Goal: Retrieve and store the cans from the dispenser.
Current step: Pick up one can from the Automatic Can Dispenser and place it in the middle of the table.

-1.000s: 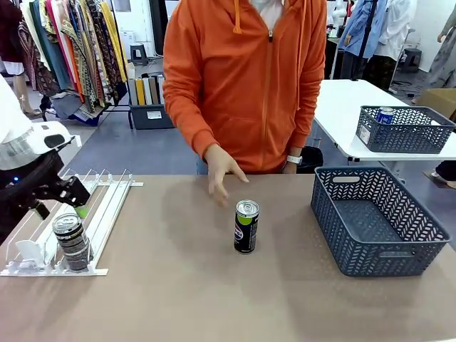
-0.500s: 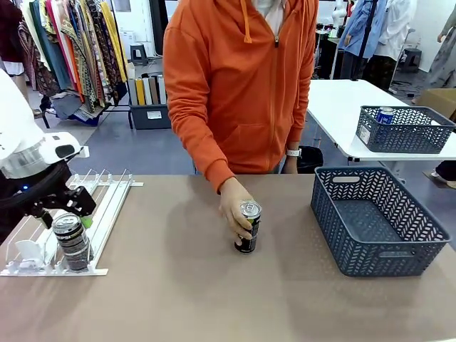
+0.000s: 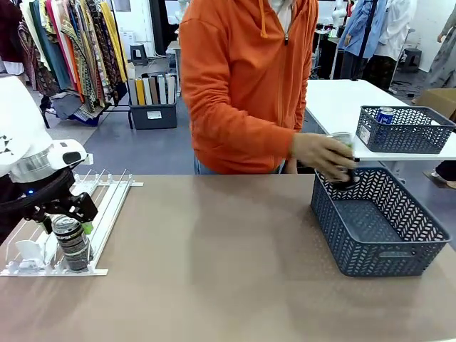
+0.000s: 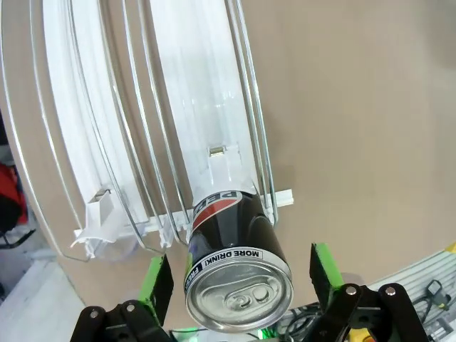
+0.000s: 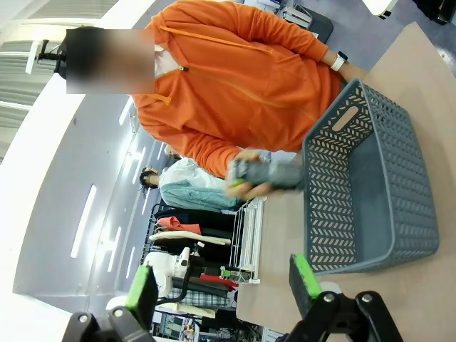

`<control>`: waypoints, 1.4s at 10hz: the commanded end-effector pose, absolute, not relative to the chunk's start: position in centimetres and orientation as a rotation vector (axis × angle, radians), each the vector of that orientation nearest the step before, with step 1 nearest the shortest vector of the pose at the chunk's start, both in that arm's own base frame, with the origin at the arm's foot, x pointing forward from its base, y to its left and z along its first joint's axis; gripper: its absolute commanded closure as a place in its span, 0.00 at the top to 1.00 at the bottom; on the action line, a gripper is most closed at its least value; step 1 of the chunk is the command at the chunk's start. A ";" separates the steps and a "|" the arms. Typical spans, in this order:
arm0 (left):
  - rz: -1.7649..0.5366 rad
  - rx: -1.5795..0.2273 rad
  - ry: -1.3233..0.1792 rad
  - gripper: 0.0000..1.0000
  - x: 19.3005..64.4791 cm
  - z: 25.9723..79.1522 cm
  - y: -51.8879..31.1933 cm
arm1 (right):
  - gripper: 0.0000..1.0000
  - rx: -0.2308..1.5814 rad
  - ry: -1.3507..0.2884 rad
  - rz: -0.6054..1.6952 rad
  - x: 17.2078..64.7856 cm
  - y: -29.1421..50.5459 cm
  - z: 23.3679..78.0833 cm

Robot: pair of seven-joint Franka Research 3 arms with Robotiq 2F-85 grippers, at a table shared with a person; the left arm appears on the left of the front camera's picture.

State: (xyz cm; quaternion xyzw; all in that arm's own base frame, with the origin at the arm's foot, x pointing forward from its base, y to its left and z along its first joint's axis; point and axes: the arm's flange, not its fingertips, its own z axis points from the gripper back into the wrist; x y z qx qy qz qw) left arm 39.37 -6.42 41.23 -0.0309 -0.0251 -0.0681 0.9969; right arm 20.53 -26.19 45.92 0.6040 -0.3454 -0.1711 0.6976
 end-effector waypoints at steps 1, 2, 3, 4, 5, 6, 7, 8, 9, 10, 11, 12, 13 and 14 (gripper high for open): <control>-0.110 -0.050 -0.039 1.00 39.8 41.6 -6.6 | 1.00 1.353 -0.804 -0.363 20.9 -26.2 46.2; -0.103 -0.043 -0.034 0.56 39.6 41.6 -6.6 | 1.00 1.353 -0.804 -0.363 20.9 -26.2 46.2; -0.106 -0.037 -0.029 0.00 39.7 41.6 -6.6 | 1.00 1.353 -0.804 -0.363 20.9 -26.2 46.2; -0.104 -0.031 -0.025 0.00 39.8 41.6 -6.6 | 1.00 1.353 -0.804 -0.363 20.9 -26.2 46.2; -0.106 -0.027 -0.021 0.00 39.7 41.6 -6.6 | 1.00 1.353 -0.804 -0.363 20.9 -26.2 46.2; -0.107 -0.024 -0.019 0.00 39.8 41.5 -6.7 | 1.00 1.353 -0.804 -0.363 20.9 -26.2 46.2; -0.106 -0.024 -0.019 0.00 39.7 41.6 -6.6 | 1.00 1.353 -0.804 -0.363 20.9 -26.2 46.2; -0.105 -0.025 -0.025 0.00 39.7 41.8 -6.6 | 1.00 1.353 -0.804 -0.363 20.9 -26.2 46.2; -0.109 -0.026 -0.030 0.00 39.7 42.3 -6.5 | 1.00 1.353 -0.804 -0.363 20.9 -26.2 46.2; -0.121 -0.016 -0.044 0.00 39.6 43.3 -6.4 | 1.00 1.353 -0.804 -0.363 20.9 -26.2 46.2; -0.136 -0.019 -0.069 0.00 39.4 45.1 -6.2 | 1.00 1.353 -0.804 -0.363 20.9 -26.2 46.2; -0.140 -0.021 -0.125 0.00 38.9 47.6 -6.0 | 1.00 1.353 -0.804 -0.363 20.9 -26.2 46.2; -0.159 -0.024 -0.169 0.00 38.2 50.3 -5.8 | 1.00 1.353 -0.804 -0.363 20.9 -26.2 46.2; -0.183 -0.020 -0.198 0.00 37.3 52.9 -5.5 | 1.00 1.353 -0.804 -0.363 20.9 -26.2 46.2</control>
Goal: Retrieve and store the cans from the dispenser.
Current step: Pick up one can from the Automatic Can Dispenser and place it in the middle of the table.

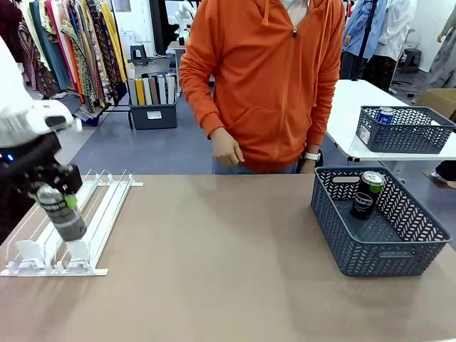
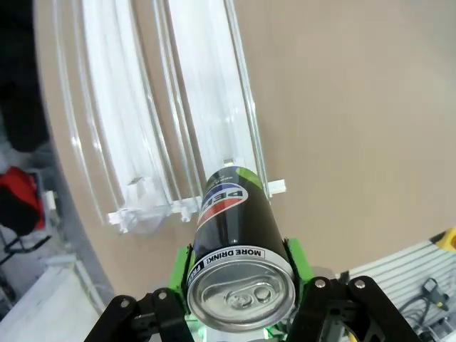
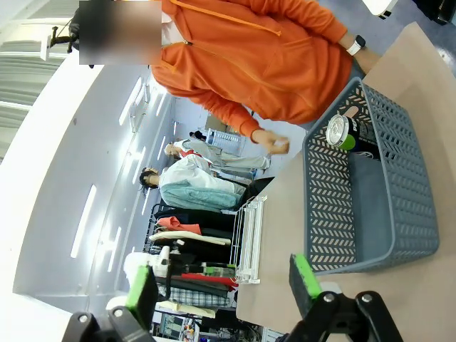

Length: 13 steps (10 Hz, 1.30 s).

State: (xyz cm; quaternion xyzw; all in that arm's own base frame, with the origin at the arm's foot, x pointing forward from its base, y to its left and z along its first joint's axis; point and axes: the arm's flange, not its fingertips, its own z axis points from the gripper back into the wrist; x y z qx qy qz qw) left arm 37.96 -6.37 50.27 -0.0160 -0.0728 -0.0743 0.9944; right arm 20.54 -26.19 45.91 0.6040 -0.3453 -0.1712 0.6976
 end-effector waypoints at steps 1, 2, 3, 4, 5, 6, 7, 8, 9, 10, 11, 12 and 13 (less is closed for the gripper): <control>-0.217 -0.004 -0.204 0.00 36.2 54.6 -5.2 | 1.00 1.353 -0.804 -0.363 20.9 -26.2 46.2; -0.255 -0.029 -0.237 0.00 35.3 55.9 -4.8 | 1.00 1.353 -0.804 -0.363 20.9 -26.2 46.2; -0.263 -0.055 -0.265 0.00 34.7 56.6 -4.6 | 1.00 1.353 -0.804 -0.363 20.9 -26.2 46.2; -0.267 -0.070 -0.269 0.00 34.6 56.7 -4.3 | 1.00 1.353 -0.804 -0.363 20.9 -26.2 46.2; -0.239 -0.085 -0.265 0.00 34.8 56.5 -3.9 | 1.00 1.353 -0.804 -0.363 20.9 -26.2 46.2; -0.215 -0.158 -0.269 0.00 35.0 56.2 -3.2 | 1.00 1.353 -0.804 -0.363 20.9 -26.2 46.2; -0.244 -0.051 -0.262 0.00 34.5 57.2 -4.4 | 1.00 1.353 -0.804 -0.363 20.9 -26.2 46.2; -0.244 -0.051 -0.262 0.00 34.5 57.2 -4.4 | 1.00 1.353 -0.804 -0.363 20.9 -26.2 46.2; -0.244 -0.051 -0.262 0.00 34.5 57.2 -4.4 | 1.00 1.353 -0.804 -0.363 20.9 -26.2 46.2; -0.244 -0.051 -0.262 0.00 34.5 57.2 -4.4 | 1.00 1.353 -0.804 -0.363 20.9 -26.2 46.2; -0.238 -0.073 -0.248 0.00 34.6 56.4 -4.3 | 1.00 1.353 -0.804 -0.363 20.9 -26.2 46.2; -0.205 -0.134 -0.251 0.00 35.2 56.2 -4.7 | 1.00 1.353 -0.804 -0.363 20.9 -26.2 46.2; -0.209 -0.205 -0.271 0.00 36.4 56.3 -6.3 | 1.00 1.353 -0.804 -0.363 20.9 -26.2 46.2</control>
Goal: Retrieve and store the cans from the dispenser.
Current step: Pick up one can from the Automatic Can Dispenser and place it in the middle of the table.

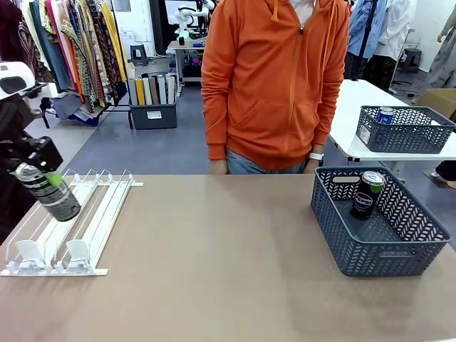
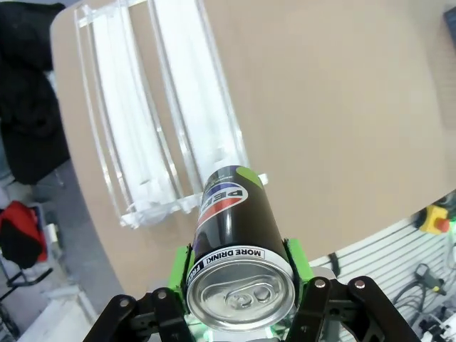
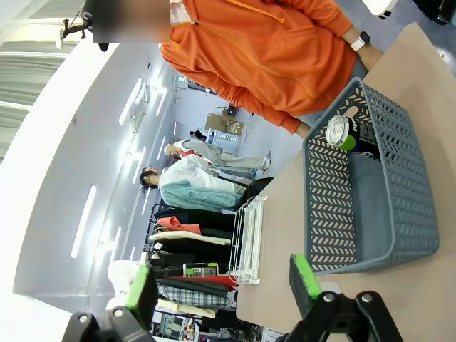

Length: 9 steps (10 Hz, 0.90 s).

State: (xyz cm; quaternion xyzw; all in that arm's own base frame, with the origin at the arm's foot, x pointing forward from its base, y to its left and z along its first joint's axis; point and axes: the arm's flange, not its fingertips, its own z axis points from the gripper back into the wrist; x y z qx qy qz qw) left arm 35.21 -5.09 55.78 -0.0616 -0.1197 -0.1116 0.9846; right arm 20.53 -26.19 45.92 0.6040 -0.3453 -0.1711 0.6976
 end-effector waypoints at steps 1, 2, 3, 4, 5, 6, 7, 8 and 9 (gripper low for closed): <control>-0.248 -0.258 -0.290 0.00 38.3 56.5 -9.7 | 1.00 1.353 -0.804 -0.363 20.9 -26.2 46.2; -0.287 -0.265 -0.284 0.00 40.1 56.4 -13.4 | 1.00 1.353 -0.804 -0.363 20.9 -26.2 46.2; -0.349 -0.259 -0.264 0.00 41.7 55.9 -17.9 | 1.00 1.353 -0.804 -0.363 20.9 -26.2 46.2; -0.397 -0.252 -0.237 0.00 43.2 55.1 -22.6 | 1.00 1.353 -0.804 -0.363 20.9 -26.2 46.2; -0.440 -0.218 -0.214 0.00 44.3 54.0 -28.1 | 1.00 1.353 -0.804 -0.363 20.9 -26.2 46.2; -0.519 -0.159 -0.170 0.00 45.2 52.6 -32.5 | 1.00 1.353 -0.804 -0.363 20.9 -26.2 46.2; -0.552 -0.097 -0.161 0.00 45.7 50.9 -36.4 | 1.00 1.353 -0.804 -0.363 20.9 -26.2 46.2; -0.579 -0.041 -0.145 0.00 45.9 49.1 -39.3 | 1.00 1.353 -0.804 -0.363 20.9 -26.2 46.2; -0.599 0.004 -0.109 0.00 46.2 47.1 -41.3 | 1.00 1.353 -0.804 -0.363 20.9 -26.2 46.2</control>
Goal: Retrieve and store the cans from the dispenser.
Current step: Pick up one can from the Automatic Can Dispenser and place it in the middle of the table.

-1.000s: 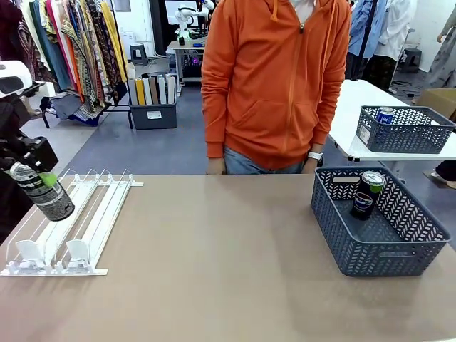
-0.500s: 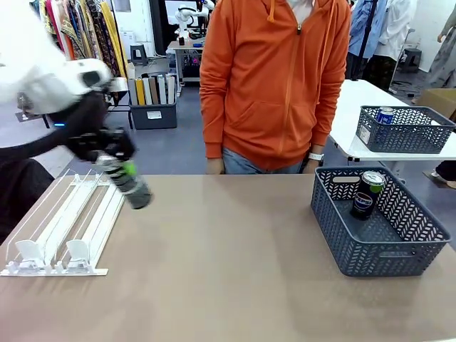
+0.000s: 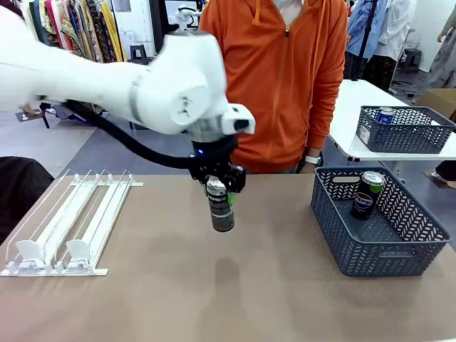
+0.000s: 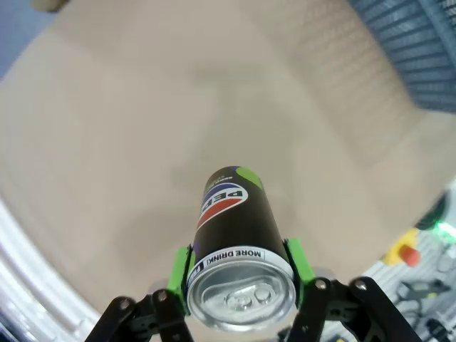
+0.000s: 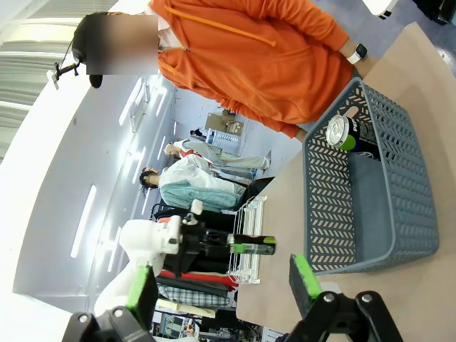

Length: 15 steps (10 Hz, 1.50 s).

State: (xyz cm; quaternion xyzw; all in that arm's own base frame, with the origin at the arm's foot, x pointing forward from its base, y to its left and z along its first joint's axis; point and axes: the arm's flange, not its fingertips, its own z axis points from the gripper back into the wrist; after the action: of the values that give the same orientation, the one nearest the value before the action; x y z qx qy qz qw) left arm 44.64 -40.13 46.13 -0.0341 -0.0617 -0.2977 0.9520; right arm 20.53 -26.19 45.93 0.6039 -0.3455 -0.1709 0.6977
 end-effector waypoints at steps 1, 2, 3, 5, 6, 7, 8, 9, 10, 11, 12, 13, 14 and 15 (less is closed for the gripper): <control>-0.612 0.018 -0.076 0.00 46.6 45.6 -42.2 | 1.00 1.353 -0.804 -0.363 20.9 -26.2 46.2; -0.617 0.006 -0.051 0.00 47.1 44.3 -42.5 | 1.00 1.353 -0.804 -0.363 20.9 -26.2 46.2; -0.636 0.008 -0.029 0.00 47.5 43.3 -42.7 | 1.00 1.353 -0.804 -0.363 20.9 -26.2 46.2; -0.631 -0.011 -0.004 0.00 47.8 42.2 -42.3 | 1.00 1.353 -0.804 -0.363 20.9 -26.2 46.2; -0.630 -0.008 0.000 0.00 47.8 41.9 -42.3 | 1.00 1.353 -0.804 -0.363 20.9 -26.2 46.2; -0.630 -0.009 0.007 0.00 47.8 41.8 -42.2 | 1.00 1.353 -0.804 -0.363 20.9 -26.2 46.2; -0.629 -0.007 0.003 0.16 47.8 41.7 -42.2 | 1.00 1.353 -0.804 -0.363 20.9 -26.2 46.2; -0.630 -0.001 -0.002 0.73 47.8 41.8 -42.2 | 1.00 1.353 -0.804 -0.363 20.9 -26.2 46.2; -0.628 -0.003 -0.007 1.00 47.7 41.9 -42.1 | 1.00 1.353 -0.804 -0.363 20.9 -26.2 46.2; -0.620 -0.004 -0.023 1.00 47.7 42.3 -41.8 | 1.00 1.353 -0.804 -0.363 20.9 -26.2 46.2; -0.616 -0.012 -0.051 1.00 47.4 43.3 -41.1 | 1.00 1.353 -0.804 -0.363 20.9 -26.2 46.2; -0.611 -0.032 -0.098 1.00 46.9 45.3 -40.0 | 1.00 1.353 -0.804 -0.363 20.9 -26.2 46.2; -0.611 -0.053 -0.152 1.00 46.0 48.1 -38.3 | 1.00 1.353 -0.804 -0.363 20.9 -26.2 46.2; -0.608 -0.075 -0.167 1.00 44.6 50.9 -36.0 | 1.00 1.353 -0.804 -0.363 20.9 -26.2 46.2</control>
State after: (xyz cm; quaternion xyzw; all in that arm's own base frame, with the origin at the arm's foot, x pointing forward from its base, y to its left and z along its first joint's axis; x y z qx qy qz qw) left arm 46.99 -39.69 49.30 -0.0195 -0.0686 -0.2925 0.9536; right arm 20.54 -26.19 45.92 0.6040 -0.3452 -0.1710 0.6977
